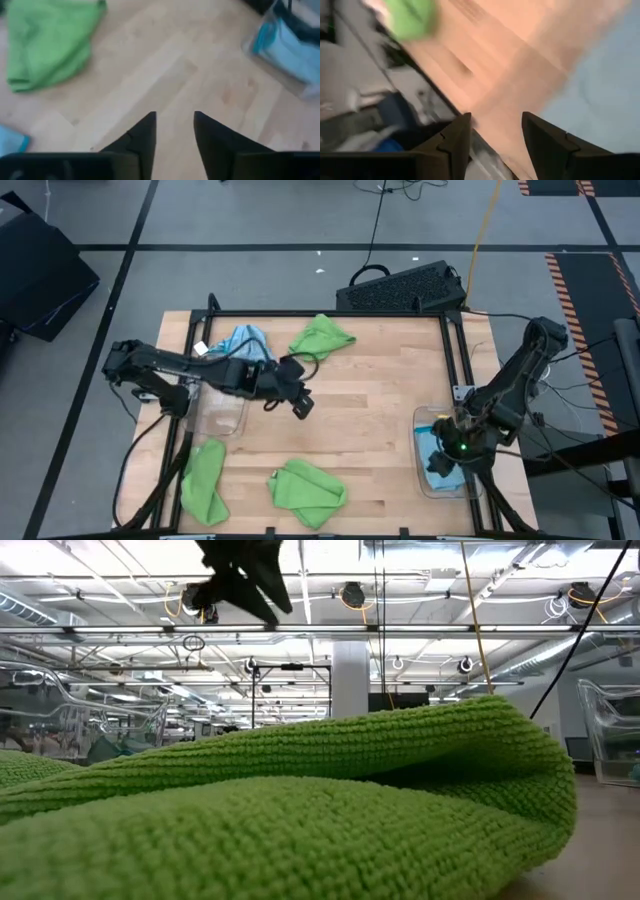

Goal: Sort microfiber towel by color & place in baskets
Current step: Fold the blue microfiber towel

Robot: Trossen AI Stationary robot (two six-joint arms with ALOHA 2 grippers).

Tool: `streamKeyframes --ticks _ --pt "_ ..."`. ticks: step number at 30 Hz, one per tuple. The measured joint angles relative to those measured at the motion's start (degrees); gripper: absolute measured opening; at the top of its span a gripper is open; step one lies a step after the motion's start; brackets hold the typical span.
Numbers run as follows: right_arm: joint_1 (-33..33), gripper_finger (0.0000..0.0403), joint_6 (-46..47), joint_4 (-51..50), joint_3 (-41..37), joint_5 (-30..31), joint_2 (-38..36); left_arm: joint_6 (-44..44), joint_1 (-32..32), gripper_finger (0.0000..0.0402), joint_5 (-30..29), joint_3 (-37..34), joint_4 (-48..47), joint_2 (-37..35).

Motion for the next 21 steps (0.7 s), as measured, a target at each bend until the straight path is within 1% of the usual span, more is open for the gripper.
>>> streamKeyframes --ticks 1,2,4,7,10,13,18,21 --pt "-0.6 0.0166 -1.9 0.1 1.0 2.4 0.1 2.6 1.3 0.0147 3.5 -0.3 0.6 0.1" --pt "-1.3 0.0166 -4.2 0.0 2.0 4.6 0.2 5.3 2.3 0.0156 5.8 -0.3 1.6 0.7" --pt "-2.8 0.0166 -9.5 -0.1 4.4 7.0 0.4 8.4 3.6 0.0169 8.1 0.2 4.0 1.7" --pt "-4.7 0.0166 -18.9 -0.1 8.2 9.1 0.5 7.7 4.2 0.0176 6.5 2.8 4.4 3.0" --pt "-6.5 0.0166 -30.1 0.2 11.2 9.1 0.6 7.3 4.4 0.0171 4.5 6.8 3.2 5.0" --pt "-8.2 0.0166 -41.3 0.8 13.1 8.8 0.6 9.3 4.5 0.0158 5.2 13.4 2.1 8.3" --pt "-11.3 0.0166 -56.2 -0.2 13.8 10.5 -1.2 9.8 3.8 0.0128 5.3 26.6 -6.7 15.4" --pt "-12.6 0.0166 -66.9 2.2 13.8 11.6 -2.5 9.8 3.9 0.0113 5.3 32.0 -10.0 19.5"
